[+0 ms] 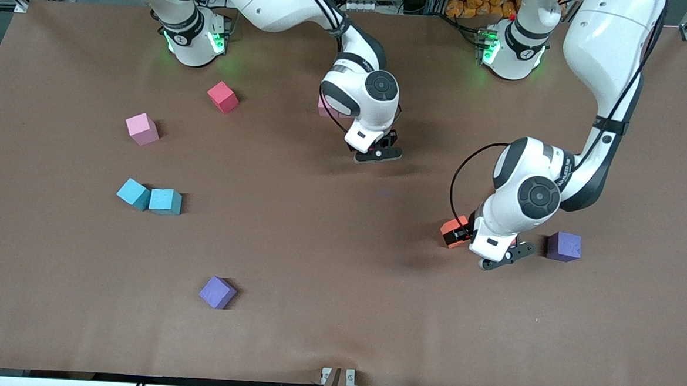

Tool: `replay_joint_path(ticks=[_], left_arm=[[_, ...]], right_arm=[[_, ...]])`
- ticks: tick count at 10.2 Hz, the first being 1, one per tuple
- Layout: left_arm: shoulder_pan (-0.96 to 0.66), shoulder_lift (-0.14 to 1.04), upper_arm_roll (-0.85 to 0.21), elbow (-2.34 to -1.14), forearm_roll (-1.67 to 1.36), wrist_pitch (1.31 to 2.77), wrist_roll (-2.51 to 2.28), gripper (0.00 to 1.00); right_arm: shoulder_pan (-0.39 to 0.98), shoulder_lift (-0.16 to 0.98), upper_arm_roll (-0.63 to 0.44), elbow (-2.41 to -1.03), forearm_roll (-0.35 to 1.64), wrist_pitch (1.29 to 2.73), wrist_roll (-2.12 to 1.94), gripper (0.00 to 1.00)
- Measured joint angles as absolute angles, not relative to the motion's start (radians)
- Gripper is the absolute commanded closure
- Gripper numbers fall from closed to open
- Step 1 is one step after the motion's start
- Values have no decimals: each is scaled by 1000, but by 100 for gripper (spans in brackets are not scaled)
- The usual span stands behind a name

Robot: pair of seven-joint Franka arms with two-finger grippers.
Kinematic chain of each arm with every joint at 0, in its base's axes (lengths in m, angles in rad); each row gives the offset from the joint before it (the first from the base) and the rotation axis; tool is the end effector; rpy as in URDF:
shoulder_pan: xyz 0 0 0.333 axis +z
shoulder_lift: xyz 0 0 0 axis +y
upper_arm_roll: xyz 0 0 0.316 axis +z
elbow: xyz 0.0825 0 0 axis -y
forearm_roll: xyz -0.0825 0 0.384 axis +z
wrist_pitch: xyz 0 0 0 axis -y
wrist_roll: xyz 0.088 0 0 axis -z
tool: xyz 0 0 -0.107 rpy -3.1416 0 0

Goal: Form number 2 with 11 blocks
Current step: 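Move the left gripper over the orange cubes while the right gripper holds red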

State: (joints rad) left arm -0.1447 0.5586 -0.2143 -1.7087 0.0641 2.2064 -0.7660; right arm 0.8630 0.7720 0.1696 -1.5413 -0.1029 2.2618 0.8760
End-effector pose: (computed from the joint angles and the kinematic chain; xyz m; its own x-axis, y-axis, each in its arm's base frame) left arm 0.6300 -0.2192 0.2691 0.9198 0.3847 -0.0776 0.3867 -0.9221 0.0131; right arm 0.3768 0.5921 0.1974 0.9825 0.1776 -0.0567 0.1780 -0.9840 0.0032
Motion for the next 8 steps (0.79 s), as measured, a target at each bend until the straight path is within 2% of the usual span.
replay_joint_path(ticks=[8], left_arm=[[-144, 594, -214, -1701, 71, 2206, -766, 0]], right_arm=[[867, 772, 170, -1542, -103, 2261, 877, 100]])
